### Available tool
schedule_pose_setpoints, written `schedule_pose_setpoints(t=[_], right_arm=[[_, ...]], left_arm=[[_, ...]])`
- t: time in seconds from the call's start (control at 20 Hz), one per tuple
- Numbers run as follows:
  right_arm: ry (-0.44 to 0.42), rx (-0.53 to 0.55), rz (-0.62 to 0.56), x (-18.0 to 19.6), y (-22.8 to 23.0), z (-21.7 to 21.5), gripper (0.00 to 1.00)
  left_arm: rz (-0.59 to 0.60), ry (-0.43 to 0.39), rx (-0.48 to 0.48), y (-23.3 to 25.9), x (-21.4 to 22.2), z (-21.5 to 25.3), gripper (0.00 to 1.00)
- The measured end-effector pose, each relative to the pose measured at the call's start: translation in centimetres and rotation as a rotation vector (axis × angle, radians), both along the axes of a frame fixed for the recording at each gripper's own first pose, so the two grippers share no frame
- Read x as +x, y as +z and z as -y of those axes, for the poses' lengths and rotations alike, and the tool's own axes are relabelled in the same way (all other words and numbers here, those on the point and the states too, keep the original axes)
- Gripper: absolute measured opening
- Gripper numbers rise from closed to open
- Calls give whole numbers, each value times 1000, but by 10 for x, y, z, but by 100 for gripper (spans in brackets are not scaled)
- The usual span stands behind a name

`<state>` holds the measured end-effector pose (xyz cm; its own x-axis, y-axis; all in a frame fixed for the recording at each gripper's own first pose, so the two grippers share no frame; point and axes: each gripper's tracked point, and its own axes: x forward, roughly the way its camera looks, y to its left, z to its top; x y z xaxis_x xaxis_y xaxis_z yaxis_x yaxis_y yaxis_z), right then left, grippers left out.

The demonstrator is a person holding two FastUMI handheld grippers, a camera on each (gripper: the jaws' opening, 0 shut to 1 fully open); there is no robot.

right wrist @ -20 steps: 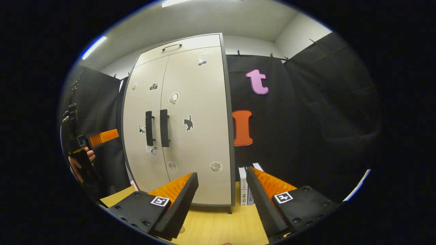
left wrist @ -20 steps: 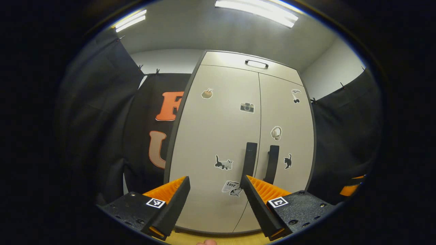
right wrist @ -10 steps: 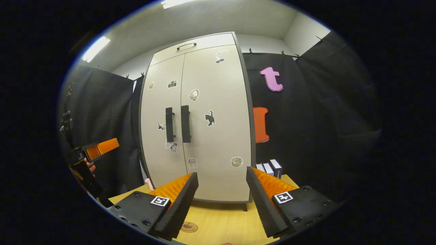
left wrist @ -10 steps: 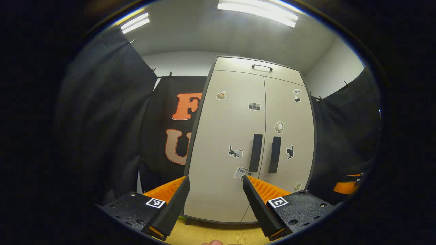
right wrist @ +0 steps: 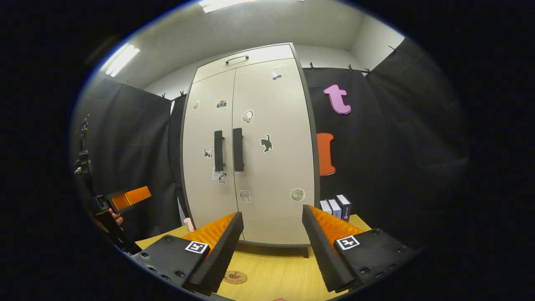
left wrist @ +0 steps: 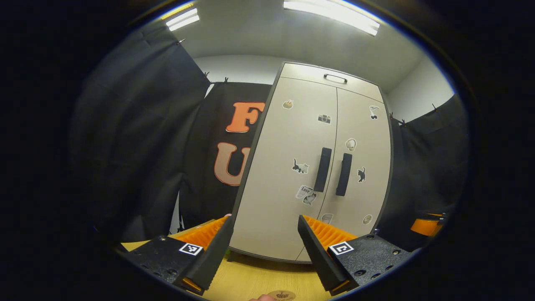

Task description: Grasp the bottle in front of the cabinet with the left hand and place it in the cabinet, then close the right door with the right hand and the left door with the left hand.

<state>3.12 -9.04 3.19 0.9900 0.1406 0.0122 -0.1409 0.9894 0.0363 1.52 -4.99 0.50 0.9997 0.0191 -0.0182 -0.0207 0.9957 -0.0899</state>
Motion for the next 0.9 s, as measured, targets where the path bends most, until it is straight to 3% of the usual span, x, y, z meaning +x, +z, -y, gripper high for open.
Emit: schedule_pose_setpoints(t=[0.9], right_arm=[[-52,31,4,4,1,21,95]], left_arm=[[29,-36,36,10,2,20,95]])
